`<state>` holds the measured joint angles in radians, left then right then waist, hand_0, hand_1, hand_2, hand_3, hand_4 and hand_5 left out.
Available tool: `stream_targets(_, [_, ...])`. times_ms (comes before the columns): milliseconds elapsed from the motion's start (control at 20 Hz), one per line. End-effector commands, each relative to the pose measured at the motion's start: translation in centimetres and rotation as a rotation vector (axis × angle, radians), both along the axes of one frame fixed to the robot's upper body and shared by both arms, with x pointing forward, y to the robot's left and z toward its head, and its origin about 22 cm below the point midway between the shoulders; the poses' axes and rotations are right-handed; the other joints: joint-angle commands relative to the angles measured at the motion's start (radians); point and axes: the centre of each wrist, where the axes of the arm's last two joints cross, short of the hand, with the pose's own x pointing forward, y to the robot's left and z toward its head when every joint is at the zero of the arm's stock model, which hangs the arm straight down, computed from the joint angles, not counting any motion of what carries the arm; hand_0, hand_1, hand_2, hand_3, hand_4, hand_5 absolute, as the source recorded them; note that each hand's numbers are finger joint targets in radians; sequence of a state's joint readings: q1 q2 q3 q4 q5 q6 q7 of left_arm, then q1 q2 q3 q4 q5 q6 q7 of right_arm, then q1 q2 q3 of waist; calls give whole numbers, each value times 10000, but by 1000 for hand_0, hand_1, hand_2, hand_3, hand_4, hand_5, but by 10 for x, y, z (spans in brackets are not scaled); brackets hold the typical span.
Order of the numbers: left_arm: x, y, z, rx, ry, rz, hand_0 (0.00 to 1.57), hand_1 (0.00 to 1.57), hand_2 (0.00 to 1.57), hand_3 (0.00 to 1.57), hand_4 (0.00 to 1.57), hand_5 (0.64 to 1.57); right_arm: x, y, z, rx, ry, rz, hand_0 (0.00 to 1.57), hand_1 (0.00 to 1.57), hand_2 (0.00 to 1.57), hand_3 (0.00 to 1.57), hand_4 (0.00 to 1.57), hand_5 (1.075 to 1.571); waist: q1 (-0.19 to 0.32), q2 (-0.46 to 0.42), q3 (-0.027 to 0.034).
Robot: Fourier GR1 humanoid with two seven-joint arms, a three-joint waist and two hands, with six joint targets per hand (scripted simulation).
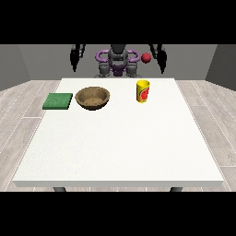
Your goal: Pick the cup and pour the ball into the bowl, then pick the bowl and place it on the pad
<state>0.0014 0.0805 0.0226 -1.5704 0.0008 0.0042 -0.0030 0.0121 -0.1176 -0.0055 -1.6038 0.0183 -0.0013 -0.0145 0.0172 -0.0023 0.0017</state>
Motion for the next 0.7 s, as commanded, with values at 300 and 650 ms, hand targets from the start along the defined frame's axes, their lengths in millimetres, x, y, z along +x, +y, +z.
stream_targets(300, [-13, -16, 24, -1847, 1112, -323, 0, 0, 0, 0, 664, 1566, -20, 0, 11, 1692, 1738, -559, 0, 0, 0, 0, 875, 1533, -291, -3878, -14])
stream_targets(650, [-18, -24, 78, -2063, 1682, 135, 0, 0, 0, 0, 601, 1563, -32, -3, 66, 1982, 2180, -605, 0, 0, 0, 0, 823, 1528, -516, -3736, -17])
